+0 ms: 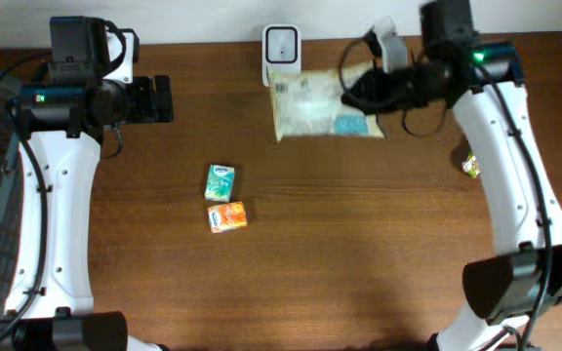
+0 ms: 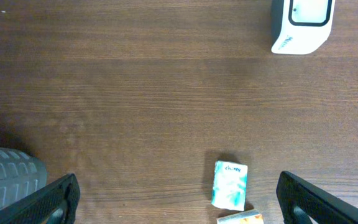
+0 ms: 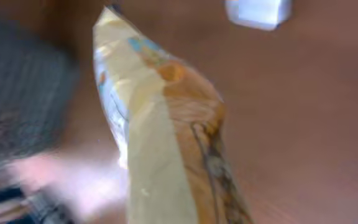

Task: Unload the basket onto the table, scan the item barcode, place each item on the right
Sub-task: 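Hold the snack bag's barcode up to the white scanner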

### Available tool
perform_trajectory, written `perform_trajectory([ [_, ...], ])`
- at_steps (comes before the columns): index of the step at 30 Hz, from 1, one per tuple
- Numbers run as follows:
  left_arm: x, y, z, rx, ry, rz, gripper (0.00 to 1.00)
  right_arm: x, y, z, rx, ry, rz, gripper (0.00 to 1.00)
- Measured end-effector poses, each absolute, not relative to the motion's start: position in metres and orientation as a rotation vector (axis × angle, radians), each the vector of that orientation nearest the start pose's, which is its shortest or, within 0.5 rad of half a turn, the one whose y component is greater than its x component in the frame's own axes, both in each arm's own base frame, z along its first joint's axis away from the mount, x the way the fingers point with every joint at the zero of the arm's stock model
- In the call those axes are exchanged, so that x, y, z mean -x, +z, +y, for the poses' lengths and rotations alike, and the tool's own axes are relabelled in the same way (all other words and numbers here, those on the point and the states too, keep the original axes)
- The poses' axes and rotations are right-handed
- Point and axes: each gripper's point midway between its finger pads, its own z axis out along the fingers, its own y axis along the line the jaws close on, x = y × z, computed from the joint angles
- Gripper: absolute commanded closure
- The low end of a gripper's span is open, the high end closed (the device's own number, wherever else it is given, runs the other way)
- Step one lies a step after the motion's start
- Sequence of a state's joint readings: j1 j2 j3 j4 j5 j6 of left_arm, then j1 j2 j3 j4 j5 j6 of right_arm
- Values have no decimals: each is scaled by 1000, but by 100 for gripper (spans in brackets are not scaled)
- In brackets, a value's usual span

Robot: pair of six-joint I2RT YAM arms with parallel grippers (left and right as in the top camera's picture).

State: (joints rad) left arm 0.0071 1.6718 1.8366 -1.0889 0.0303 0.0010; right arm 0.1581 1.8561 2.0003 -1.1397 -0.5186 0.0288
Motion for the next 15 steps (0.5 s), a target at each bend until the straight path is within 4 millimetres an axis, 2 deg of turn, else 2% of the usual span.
perform_trajectory([
  [3,-427,279,-2,-5,-34,2495,1,-473,280,151,299,141,2389,96],
  [4,-427,280,-2,-5,-34,2493,1,-495,285,158,304,-34,2287,96],
  [5,-426,279,-2,-5,-35,2496,1,-526,289,170,338,-209,2153,96],
  [8,-427,280,-2,-5,-34,2493,1,-585,257,192,528,-542,1955,96],
  [9,-427,279,-2,-5,-34,2494,1,-595,240,189,598,-657,1937,96],
  [11,-427,280,-2,-5,-34,2493,1,-615,232,187,668,-822,1845,96],
  [14,-427,279,-2,-5,-34,2495,1,-622,202,184,818,-979,1833,96],
  [15,-427,279,-2,-5,-34,2494,1,-622,199,185,837,-996,1832,96],
])
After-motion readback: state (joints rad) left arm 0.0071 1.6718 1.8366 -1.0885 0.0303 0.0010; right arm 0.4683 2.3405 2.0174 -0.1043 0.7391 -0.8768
